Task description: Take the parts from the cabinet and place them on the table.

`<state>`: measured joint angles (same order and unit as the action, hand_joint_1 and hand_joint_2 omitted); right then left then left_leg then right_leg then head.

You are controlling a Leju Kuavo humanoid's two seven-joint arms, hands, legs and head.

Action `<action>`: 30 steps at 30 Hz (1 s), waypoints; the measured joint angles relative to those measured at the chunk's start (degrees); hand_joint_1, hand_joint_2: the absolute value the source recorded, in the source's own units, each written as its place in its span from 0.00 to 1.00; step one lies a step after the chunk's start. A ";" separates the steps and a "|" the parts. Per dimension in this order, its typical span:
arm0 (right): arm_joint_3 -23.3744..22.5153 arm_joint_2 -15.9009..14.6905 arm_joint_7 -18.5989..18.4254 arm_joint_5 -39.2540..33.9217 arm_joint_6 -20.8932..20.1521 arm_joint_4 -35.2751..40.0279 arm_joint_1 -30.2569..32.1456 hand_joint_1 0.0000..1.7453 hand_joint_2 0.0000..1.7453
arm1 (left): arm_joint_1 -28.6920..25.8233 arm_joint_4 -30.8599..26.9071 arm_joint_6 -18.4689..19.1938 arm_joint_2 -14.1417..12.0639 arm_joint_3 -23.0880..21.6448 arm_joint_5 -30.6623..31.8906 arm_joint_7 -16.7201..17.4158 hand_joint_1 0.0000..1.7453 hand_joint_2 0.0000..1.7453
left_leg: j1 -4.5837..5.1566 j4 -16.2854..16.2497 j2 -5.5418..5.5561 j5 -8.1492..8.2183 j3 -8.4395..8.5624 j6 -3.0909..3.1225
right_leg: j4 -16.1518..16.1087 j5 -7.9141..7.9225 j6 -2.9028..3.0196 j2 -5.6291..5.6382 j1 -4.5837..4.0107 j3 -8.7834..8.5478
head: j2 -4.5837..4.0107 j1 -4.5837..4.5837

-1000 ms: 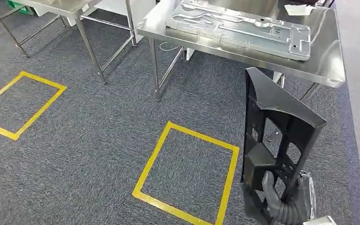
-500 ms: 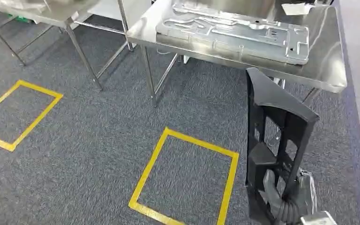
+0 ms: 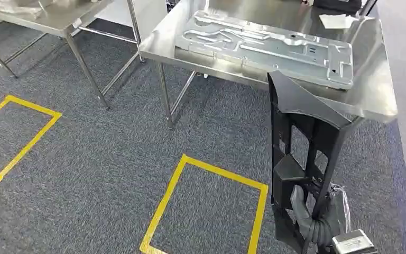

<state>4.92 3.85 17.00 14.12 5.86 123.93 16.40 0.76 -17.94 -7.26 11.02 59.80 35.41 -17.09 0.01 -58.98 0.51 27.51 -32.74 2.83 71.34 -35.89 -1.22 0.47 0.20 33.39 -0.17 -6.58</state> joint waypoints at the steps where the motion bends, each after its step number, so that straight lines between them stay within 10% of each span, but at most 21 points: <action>1: 0.00 0.02 0.00 -0.02 -0.06 -0.17 -0.01 1.00 1.00 | -0.03 0.02 0.00 0.02 0.02 0.00 0.00 0.00 1.00 | -0.03 0.00 0.07 0.68 0.67 -0.05 | 2.58 -2.24 -0.16 -0.06 0.23 2.60 | 0.00 0.00; 4: 0.00 0.02 0.00 -0.22 -0.28 -0.68 -0.03 1.00 1.00 | -0.26 0.13 -0.13 0.04 0.22 0.02 0.07 0.00 1.00 | -0.22 0.00 0.32 3.01 3.60 -0.52 | -0.24 -2.48 -0.79 -0.21 0.63 5.15 | 0.00 0.00; 5: 0.00 0.02 0.02 -0.33 -0.37 -0.79 -0.05 1.00 1.00 | -0.31 0.17 -0.18 0.07 0.28 0.02 0.07 0.00 1.00 | -0.28 0.00 0.33 3.98 4.93 -0.66 | -4.33 0.75 -0.79 -0.25 0.63 4.71 | 0.00 0.00; 7: 0.00 0.02 0.04 -0.53 -0.57 -1.14 -0.03 1.00 1.00 | -0.47 0.31 -0.33 0.11 0.50 0.02 0.09 0.00 1.00 | -0.28 0.05 0.30 5.60 6.64 -1.00 | -9.57 12.28 -0.07 -0.49 0.45 4.89 | 0.00 0.02; 12: 0.04 0.15 -0.02 -0.66 -1.16 -1.57 -0.91 1.00 1.00 | 0.56 0.46 -0.57 0.09 0.92 0.00 0.15 0.00 1.00 | -0.34 -1.43 0.13 5.26 7.90 -2.97 | -11.97 9.78 2.10 -0.49 0.18 1.66 | 0.00 0.11; 14: 0.07 0.26 -0.02 -0.68 -1.29 -1.85 -1.71 1.00 1.00 | 0.76 0.46 -0.61 0.09 1.14 0.04 0.15 0.00 1.00 | -0.39 -9.32 -0.07 4.48 3.21 -3.53 | -12.77 8.87 2.83 -0.51 0.12 -0.19 | 0.00 0.11; 18: 0.04 0.28 -0.28 -0.76 -1.46 -2.80 -3.23 1.00 1.00 | 0.45 0.48 -0.61 0.11 1.44 0.11 0.33 0.00 1.00 | -0.54 -15.71 -0.09 12.71 -5.49 -3.92 | -13.01 6.00 2.89 -0.11 0.15 -3.78 | 0.00 0.09; 20: -0.02 0.28 -0.44 -0.77 -1.49 -3.32 -4.34 1.00 1.00 | 0.42 0.48 -0.70 0.07 1.55 0.11 0.31 0.00 1.00 | -0.56 -10.21 -0.15 9.75 -5.86 -3.64 | -13.03 4.29 2.71 -0.04 0.15 -6.16 | 0.00 0.11; 22: -0.17 0.28 -0.46 -0.76 -1.47 -3.52 -5.45 1.00 1.00 | 0.18 0.50 -0.72 0.07 1.79 0.13 0.31 0.00 1.00 | -0.48 -3.16 -0.42 -2.35 -5.59 -2.85 | -13.13 2.56 2.29 -0.10 0.09 -8.03 | 0.00 0.11; 26: -1.07 0.26 -0.11 -0.44 -1.29 -3.45 -7.21 1.00 1.00 | 0.29 0.50 -0.85 0.09 1.97 0.20 0.31 0.00 1.00 | -0.19 -2.49 -0.26 -2.12 -4.11 -1.56 | -12.52 2.14 0.53 0.23 -0.29 -9.62 | 0.00 0.09; 28: -1.88 0.26 0.00 0.02 -1.09 -2.95 -8.14 1.00 1.00 | 0.44 0.50 -0.96 0.20 2.10 0.22 0.18 0.00 1.00 | -0.53 -1.35 -0.11 -1.74 -2.10 -0.83 | -7.41 3.62 -0.24 0.09 -0.02 -7.43 | 0.00 0.11; 30: -2.65 0.24 0.07 0.70 -0.68 -2.53 -9.32 1.00 1.00 | 0.54 0.50 -1.03 0.17 2.34 0.33 0.13 0.00 1.00 | -0.53 -0.73 -0.06 -0.96 -0.88 -0.28 | -0.32 1.63 -0.63 -0.05 0.16 -1.85 | 0.00 0.11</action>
<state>2.27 4.09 17.07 14.82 5.18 121.39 7.08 1.30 -17.44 -8.28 11.19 62.14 35.74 -16.96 -0.51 -59.71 0.45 26.55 -33.62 2.54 71.02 -34.26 -1.85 0.42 0.36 31.54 -0.17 -6.47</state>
